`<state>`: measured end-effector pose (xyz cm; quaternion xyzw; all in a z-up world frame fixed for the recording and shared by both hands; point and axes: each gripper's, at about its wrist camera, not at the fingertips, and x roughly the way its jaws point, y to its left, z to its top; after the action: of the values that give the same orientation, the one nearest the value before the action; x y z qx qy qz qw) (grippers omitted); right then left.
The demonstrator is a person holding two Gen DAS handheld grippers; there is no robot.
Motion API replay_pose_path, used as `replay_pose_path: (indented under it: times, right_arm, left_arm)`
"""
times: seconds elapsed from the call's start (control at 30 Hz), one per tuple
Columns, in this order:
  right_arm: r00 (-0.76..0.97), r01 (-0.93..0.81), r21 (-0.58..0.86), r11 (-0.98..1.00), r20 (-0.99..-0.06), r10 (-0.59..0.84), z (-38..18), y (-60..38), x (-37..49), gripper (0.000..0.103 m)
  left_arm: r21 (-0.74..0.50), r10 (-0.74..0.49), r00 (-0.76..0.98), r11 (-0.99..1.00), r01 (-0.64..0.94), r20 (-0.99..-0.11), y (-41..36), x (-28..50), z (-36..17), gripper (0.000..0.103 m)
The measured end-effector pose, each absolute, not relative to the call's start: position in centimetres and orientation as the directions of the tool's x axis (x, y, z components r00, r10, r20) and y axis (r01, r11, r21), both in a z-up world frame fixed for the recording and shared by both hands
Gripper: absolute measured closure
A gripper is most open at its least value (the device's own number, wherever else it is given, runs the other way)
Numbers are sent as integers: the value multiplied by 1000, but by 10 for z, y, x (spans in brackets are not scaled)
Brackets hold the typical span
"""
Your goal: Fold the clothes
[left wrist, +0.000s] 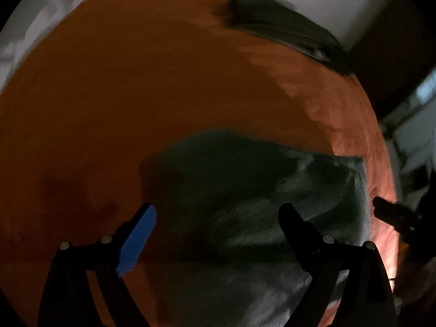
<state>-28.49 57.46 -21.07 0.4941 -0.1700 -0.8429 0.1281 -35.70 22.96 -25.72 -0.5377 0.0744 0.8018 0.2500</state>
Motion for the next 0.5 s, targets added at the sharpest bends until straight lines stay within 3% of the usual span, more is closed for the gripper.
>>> replay_pose_path:
  times: [0.13, 0.27, 0.3, 0.37, 0.5]
  right_arm:
    - [-444, 112, 339, -934, -824, -352, -223, 560, -297, 65]
    - [-491, -32, 22, -999, -871, -3, -230, 611, -314, 65]
    - [-491, -54, 43, -998, -871, -11, -230, 620, -315, 65]
    - [-534, -67, 220, -973, -832, -151, -216, 641, -316, 65]
    - [-536, 59, 425, -903, -750, -387, -211, 607, -323, 65]
  left_arm:
    - [-13, 216, -363, -873, -487, -906, 240, -377, -285, 11]
    - [-33, 176, -363, -930, -366, -915, 215, -417, -291, 10]
    - [-43, 170, -364, -942, -332, -916, 208, -420, -286, 10]
    - [-61, 168, -372, -957, -284, -913, 199, -419, -274, 11]
    - [-171, 344, -333, -875, -452, -878, 239, -378, -262, 11]
